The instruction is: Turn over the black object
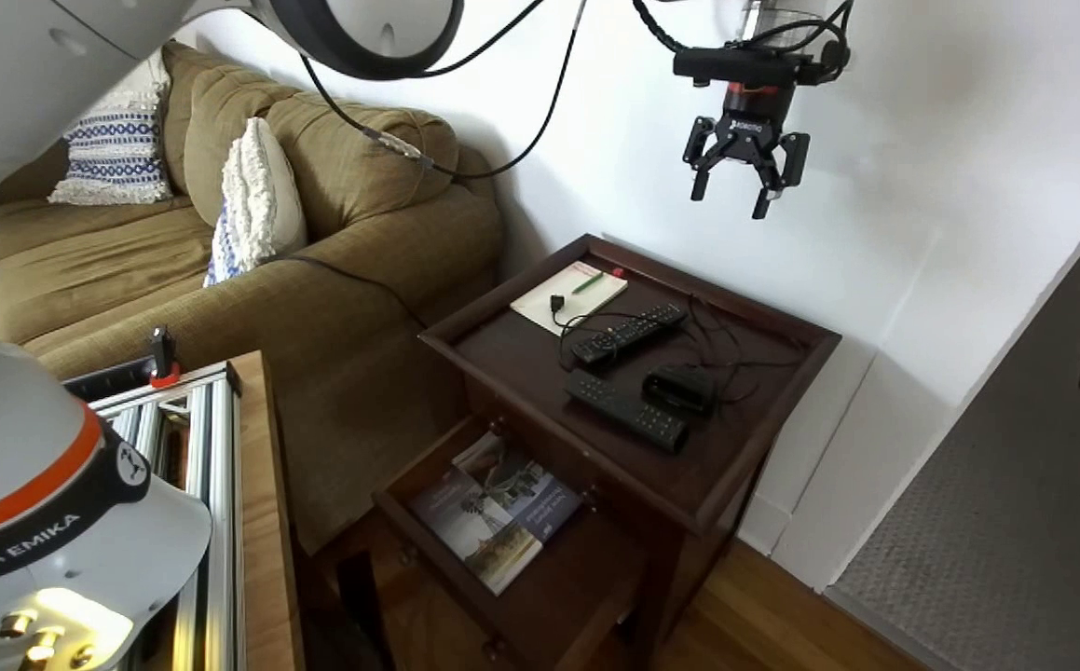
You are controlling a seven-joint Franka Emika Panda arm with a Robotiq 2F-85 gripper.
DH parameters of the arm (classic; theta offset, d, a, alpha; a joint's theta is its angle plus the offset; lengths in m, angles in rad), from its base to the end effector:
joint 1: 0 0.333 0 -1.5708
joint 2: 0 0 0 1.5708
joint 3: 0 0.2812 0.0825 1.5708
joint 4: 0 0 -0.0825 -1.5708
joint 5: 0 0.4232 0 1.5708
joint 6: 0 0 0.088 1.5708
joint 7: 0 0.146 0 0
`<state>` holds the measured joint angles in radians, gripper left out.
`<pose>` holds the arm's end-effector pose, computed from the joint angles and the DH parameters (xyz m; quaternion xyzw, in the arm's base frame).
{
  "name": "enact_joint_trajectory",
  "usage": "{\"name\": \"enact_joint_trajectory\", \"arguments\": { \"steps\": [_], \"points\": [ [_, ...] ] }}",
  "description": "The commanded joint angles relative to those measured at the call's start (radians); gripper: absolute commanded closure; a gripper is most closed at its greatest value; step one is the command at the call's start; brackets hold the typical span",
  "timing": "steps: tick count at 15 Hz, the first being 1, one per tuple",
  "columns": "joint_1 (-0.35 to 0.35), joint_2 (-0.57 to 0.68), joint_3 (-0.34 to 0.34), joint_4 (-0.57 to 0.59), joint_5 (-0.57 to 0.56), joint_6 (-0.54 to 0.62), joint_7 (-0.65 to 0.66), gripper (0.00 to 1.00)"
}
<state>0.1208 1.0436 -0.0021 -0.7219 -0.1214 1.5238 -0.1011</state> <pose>0.7631 0.0734 0.2405 0.9843 0.1135 -0.1198 0.0625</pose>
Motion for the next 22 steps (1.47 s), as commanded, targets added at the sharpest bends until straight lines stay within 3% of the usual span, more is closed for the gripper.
{"name": "enact_joint_trajectory", "arguments": {
  "steps": [1, 6, 14, 19, 20, 22],
  "points": [
    [0.035, -0.147, -0.019, -0.232, -0.074, 0.097, -0.039, 0.00],
    [0.035, -0.253, 0.002, -0.438, -0.044, 0.366, 0.090, 0.00],
    [0.046, -0.402, -0.010, -0.793, 0.068, 0.777, 0.435, 0.00],
    [0.036, -0.537, -0.002, -1.027, 0.131, 0.818, 0.514, 0.00],
    [0.020, -0.582, 0.015, -1.074, 0.135, 0.697, 0.444, 0.00],
    [-0.009, -0.639, 0.043, -1.174, 0.186, 0.718, 0.373, 0.00]
  ]
}}
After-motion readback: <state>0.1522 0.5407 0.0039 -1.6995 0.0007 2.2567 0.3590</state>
